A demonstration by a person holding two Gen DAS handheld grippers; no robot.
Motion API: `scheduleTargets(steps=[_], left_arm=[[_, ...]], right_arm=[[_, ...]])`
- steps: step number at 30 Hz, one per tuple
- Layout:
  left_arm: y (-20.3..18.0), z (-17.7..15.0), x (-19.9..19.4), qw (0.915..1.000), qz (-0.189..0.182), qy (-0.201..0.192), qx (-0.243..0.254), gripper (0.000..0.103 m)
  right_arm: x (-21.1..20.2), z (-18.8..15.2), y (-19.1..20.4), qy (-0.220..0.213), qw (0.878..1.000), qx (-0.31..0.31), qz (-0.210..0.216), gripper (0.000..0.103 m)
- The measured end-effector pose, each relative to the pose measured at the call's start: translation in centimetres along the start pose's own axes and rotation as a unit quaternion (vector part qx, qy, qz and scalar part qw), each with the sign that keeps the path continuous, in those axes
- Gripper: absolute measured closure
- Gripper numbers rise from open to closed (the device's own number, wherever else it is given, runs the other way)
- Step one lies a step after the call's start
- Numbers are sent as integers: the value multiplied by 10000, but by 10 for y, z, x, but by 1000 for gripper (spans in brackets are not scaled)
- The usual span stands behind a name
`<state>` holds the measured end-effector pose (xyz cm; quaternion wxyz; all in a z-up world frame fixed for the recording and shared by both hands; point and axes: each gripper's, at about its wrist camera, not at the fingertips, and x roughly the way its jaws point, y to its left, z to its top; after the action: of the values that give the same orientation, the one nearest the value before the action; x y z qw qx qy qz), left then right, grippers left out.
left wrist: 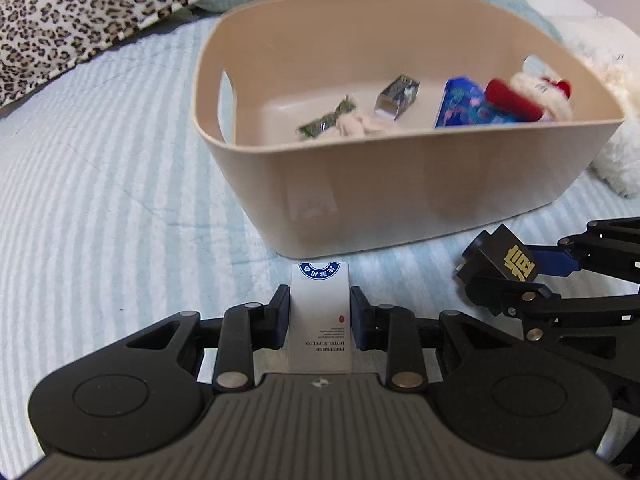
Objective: Organize objects
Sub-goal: 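Carry both boxes over the basket and open both tools to drop them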
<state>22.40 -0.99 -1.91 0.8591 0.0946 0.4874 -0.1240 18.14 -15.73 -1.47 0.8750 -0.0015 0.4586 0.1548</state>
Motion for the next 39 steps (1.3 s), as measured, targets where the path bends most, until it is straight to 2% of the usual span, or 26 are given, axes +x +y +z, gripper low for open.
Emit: scheduleTargets(steps=[10,15,21,26,31,35,39], left_arm=[[1,7,-57,9985,71,-535,-81,71],[-1,16,-81,9945,240,-1018,-96,70],[-6,35,-94,9886,125,-1484,-215,70],[-10,56,-81,9832,196,-1779,-360,70],[-15,73,-56,9811,231,-1854,-507,70],[-15,79,-26,9829,412,-1700,-575,70],[-15,77,1,9870,442,-1460,-505,70]], right_arm=[[-57,7,-6,-466,9982,275,258,74],[-82,18,-13,-878,9948,413,301,74],[-105,33,-23,-1476,9881,424,103,74],[-105,46,-39,-1772,9821,643,-60,74],[-88,58,-51,-1852,9786,811,-379,74],[-65,64,-61,-1715,9790,896,-639,74],[-47,64,-72,-1522,9800,1027,-770,74]])
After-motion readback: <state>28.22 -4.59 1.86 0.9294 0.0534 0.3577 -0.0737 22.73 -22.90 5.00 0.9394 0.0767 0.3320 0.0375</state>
